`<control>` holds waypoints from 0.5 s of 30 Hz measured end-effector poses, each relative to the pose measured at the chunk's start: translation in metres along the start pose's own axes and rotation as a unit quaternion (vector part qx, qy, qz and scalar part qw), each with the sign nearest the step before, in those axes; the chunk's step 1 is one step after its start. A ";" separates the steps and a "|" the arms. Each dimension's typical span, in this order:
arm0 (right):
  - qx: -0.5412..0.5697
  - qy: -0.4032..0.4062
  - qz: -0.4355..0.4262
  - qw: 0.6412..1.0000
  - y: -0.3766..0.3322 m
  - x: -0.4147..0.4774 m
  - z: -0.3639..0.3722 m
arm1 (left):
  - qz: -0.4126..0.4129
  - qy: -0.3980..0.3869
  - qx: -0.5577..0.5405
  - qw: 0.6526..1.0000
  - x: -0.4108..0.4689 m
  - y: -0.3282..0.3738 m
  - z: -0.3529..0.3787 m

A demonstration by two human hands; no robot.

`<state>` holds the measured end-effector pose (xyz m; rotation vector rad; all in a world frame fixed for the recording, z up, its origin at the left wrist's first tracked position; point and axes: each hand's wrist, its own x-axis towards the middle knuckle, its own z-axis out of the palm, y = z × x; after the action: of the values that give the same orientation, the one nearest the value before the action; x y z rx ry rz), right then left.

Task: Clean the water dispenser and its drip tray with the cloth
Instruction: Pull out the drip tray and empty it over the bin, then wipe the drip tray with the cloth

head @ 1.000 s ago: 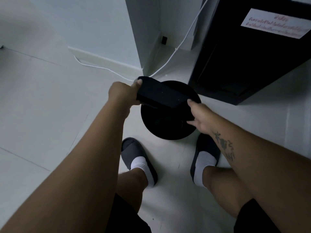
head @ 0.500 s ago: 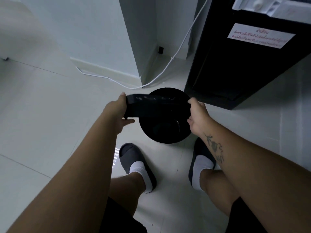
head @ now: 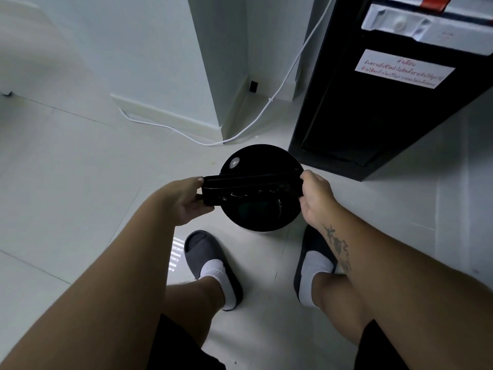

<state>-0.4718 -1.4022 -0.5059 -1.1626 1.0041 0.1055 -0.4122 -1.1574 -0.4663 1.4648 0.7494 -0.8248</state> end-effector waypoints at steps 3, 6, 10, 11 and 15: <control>0.030 -0.028 -0.011 0.999 -0.012 -0.009 -0.004 | 0.068 -0.007 -0.019 0.997 -0.012 0.005 0.002; 0.078 -0.037 -0.035 0.996 -0.033 -0.034 -0.009 | 0.139 -0.004 -0.089 0.986 -0.035 0.012 0.006; 0.122 -0.049 -0.087 0.987 -0.067 -0.078 -0.021 | 0.205 -0.063 -0.131 0.968 -0.080 0.021 0.010; 0.118 -0.048 -0.100 0.987 -0.076 -0.086 -0.023 | 0.204 -0.075 -0.130 0.967 -0.090 0.023 0.009; 0.108 -0.058 -0.166 0.978 -0.133 -0.140 -0.032 | 0.234 -0.103 -0.114 0.960 -0.147 0.048 0.014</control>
<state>-0.4998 -1.4293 -0.3137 -1.0950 0.6882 -0.1955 -0.4517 -1.1708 -0.3163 1.2536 0.3052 -0.4969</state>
